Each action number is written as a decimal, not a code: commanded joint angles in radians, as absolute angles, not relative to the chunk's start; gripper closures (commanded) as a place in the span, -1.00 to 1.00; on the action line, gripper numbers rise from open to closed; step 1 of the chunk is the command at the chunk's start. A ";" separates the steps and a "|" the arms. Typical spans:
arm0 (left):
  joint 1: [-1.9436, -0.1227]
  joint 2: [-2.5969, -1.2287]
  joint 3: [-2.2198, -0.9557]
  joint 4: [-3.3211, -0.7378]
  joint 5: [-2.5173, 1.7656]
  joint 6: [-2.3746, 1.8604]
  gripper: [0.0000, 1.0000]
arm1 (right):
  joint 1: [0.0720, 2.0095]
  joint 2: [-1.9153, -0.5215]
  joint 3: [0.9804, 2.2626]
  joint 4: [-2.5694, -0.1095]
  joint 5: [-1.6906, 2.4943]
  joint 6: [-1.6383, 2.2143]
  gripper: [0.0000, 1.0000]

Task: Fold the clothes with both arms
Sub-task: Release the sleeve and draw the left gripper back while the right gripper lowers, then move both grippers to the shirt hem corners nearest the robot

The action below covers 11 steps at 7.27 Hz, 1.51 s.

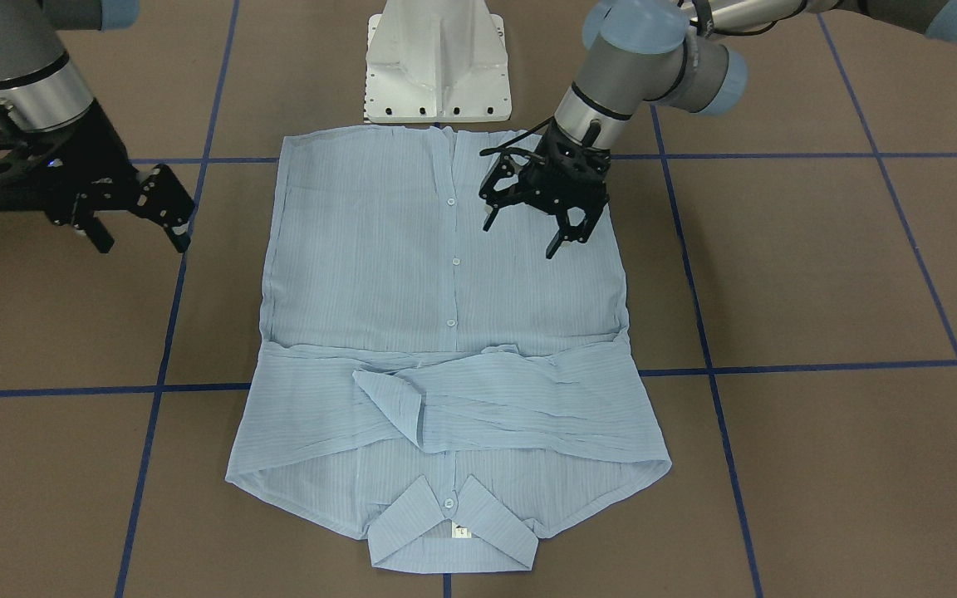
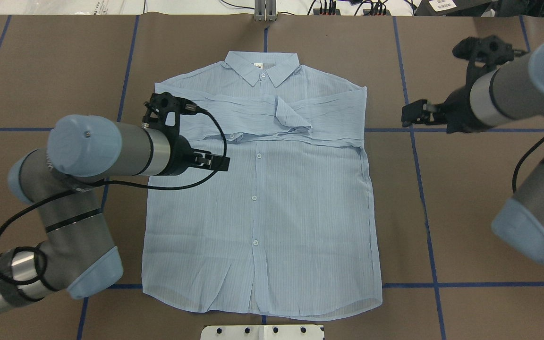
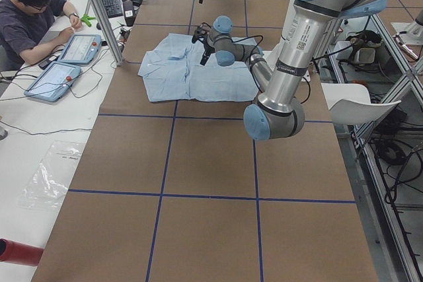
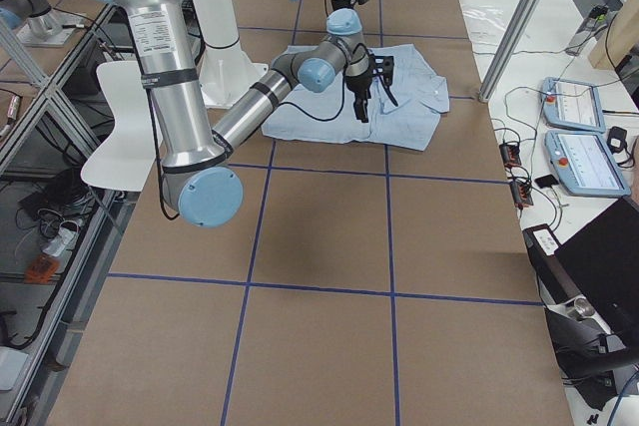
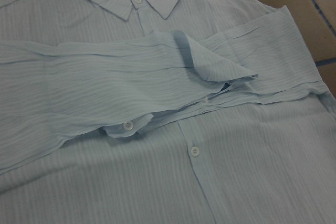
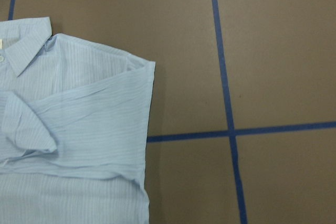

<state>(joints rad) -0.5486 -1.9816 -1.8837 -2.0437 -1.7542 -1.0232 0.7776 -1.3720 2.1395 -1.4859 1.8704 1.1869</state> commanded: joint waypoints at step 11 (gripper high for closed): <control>-0.129 -1.565 -2.069 -1.993 -1.477 -1.509 0.11 | 0.364 -1.540 2.321 -1.474 1.542 1.494 -1.00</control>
